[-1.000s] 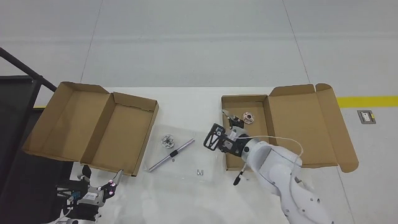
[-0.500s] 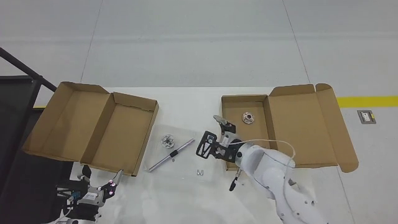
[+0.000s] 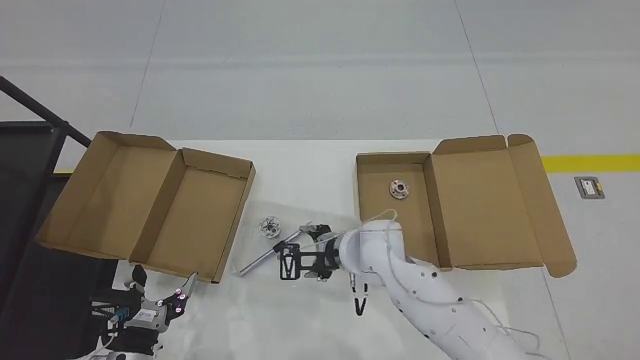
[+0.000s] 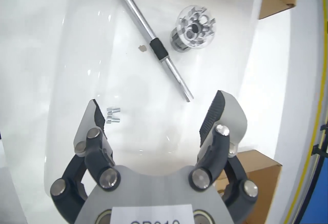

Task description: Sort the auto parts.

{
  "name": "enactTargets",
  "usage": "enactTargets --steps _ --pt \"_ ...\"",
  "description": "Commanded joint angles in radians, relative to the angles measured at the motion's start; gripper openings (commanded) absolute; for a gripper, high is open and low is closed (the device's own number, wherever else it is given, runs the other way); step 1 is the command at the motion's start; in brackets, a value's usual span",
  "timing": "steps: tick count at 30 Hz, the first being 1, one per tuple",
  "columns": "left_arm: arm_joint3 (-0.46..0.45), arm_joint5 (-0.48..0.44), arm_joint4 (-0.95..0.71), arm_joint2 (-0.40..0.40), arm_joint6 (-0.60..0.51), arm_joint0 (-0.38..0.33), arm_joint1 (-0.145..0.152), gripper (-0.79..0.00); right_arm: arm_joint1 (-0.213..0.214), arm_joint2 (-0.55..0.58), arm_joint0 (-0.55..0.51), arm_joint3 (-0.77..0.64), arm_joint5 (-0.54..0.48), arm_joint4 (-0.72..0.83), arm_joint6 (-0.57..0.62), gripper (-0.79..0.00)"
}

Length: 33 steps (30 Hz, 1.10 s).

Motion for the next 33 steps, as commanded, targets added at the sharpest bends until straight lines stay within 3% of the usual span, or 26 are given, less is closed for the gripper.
enactTargets --steps 1,5,7,9,11,33 --pt "0.000 0.000 0.000 0.000 0.000 0.000 0.000 0.000 -0.012 -0.019 0.022 0.043 -0.012 0.023 0.015 -0.157" --pt "0.000 0.000 0.000 0.000 0.000 0.000 0.000 0.000 -0.032 -0.055 0.050 0.098 -0.038 0.048 0.050 -0.209" --pt "0.000 0.000 0.000 0.000 0.000 0.000 0.000 0.000 -0.040 -0.075 0.058 0.117 -0.057 0.054 0.064 -0.289" --pt "0.000 0.000 0.000 0.000 0.000 0.000 0.000 0.000 -0.048 -0.086 0.067 0.137 -0.072 0.065 0.072 -0.286" --pt "0.000 0.000 0.000 0.000 0.000 0.000 0.000 0.000 -0.054 -0.097 0.075 0.156 -0.085 0.075 0.083 -0.394" --pt "0.000 0.000 0.000 0.000 0.000 0.000 0.000 0.000 -0.109 -0.156 0.135 0.322 -0.144 0.154 0.128 -0.434"
